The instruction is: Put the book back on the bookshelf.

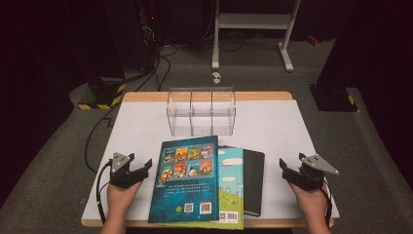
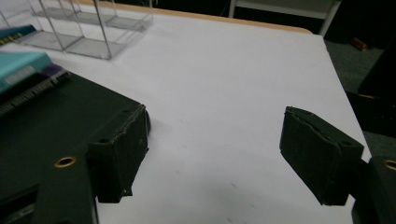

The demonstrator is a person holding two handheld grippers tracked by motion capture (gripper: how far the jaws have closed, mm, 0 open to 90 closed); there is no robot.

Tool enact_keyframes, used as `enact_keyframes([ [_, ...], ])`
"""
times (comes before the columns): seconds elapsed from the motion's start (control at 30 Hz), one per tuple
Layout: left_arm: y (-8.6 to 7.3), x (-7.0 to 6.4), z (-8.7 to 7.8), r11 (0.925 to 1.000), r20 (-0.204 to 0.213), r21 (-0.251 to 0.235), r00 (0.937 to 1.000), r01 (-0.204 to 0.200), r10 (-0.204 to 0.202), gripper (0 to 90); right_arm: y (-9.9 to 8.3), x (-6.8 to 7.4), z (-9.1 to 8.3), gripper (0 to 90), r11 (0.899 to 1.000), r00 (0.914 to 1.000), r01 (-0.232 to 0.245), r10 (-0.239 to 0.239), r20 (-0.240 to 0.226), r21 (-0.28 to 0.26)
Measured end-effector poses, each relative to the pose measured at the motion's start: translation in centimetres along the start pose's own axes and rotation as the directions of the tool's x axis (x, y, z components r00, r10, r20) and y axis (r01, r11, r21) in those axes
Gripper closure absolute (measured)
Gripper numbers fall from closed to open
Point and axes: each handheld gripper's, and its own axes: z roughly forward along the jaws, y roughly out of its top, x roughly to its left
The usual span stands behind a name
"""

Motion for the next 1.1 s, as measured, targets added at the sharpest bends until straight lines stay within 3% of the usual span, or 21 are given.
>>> enact_keyframes([
  [0.1, 0.4, -0.7, 0.2, 1.0000, 0.010, 0.001, 0.9999, -0.001, 0.001, 23.3, 1.2, 0.7, 0.0, 23.0, 1.000, 0.9996, 0.016, -0.016, -0.022, -0.015],
  [0.2, 0.7, -1.5, 0.5, 0.9991, 0.031, 0.037, 0.9993, -0.023, 0.022, 22.9, 2.3, 1.7, 0.1, 23.1, 0.999, 0.9983, 0.028, -0.030, -0.051, -0.038],
  [0.43, 0.8, -3.1, 1.6, 0.9984, 0.073, 0.049, 0.9969, 0.026, -0.030, 22.7, 4.2, 4.7, 0.5, 23.6, 0.994, 0.9905, 0.047, -0.059, -0.124, -0.099],
  [0.57, 0.2, -3.5, 2.1, 0.9967, 0.069, 0.081, 0.9976, 0.003, -0.009, 22.7, 4.7, 7.0, 1.7, 23.9, 0.993, 0.9823, 0.087, -0.099, -0.159, -0.083],
  [0.67, 0.1, -4.1, 2.1, 0.9966, 0.075, 0.081, 0.9969, 0.017, -0.023, 22.7, 4.6, 7.8, 2.2, 24.1, 0.991, 0.9784, 0.107, -0.118, -0.169, -0.074],
  [0.7, 0.0, -4.2, 2.0, 0.9962, 0.079, 0.086, 0.9966, 0.015, -0.022, 22.7, 4.5, 8.6, 2.5, 23.9, 0.991, 0.9707, 0.124, -0.132, -0.201, -0.052],
  [0.73, -0.1, -4.4, 1.8, 0.9958, 0.084, 0.090, 0.9961, 0.019, -0.026, 22.7, 4.5, 8.6, 2.5, 23.9, 0.991, 0.9707, 0.124, -0.132, -0.201, -0.052],
  [0.8, -0.4, -4.7, 1.8, 0.9924, 0.096, 0.120, 0.9946, 0.028, -0.039, 23.0, 4.2, 9.2, 2.5, 24.7, 0.990, 0.9643, 0.135, -0.142, -0.224, -0.045],
  [0.83, -0.6, -4.8, 1.7, 0.9898, 0.100, 0.142, 0.9946, 0.014, -0.028, 22.6, 3.8, 9.8, 2.5, 25.2, 0.989, 0.9594, 0.142, -0.149, -0.239, -0.046],
  [0.97, -1.2, -5.1, 1.2, 0.9827, 0.094, 0.182, 0.9953, -0.037, 0.020, 22.2, 3.4, 10.6, 2.2, 25.2, 0.987, 0.9532, 0.154, -0.159, -0.257, -0.043],
  [1.07, -1.5, -4.8, 0.9, 0.9797, 0.100, 0.200, 0.9950, -0.018, -0.002, 22.5, 3.0, 11.0, 1.9, 25.3, 0.988, 0.9485, 0.153, -0.157, -0.275, -0.038],
  [1.1, -1.6, -4.6, 0.9, 0.9730, 0.097, 0.230, 0.9952, -0.014, -0.009, 23.7, 2.9, 11.1, 1.8, 25.4, 0.987, 0.9470, 0.156, -0.160, -0.279, -0.036],
])
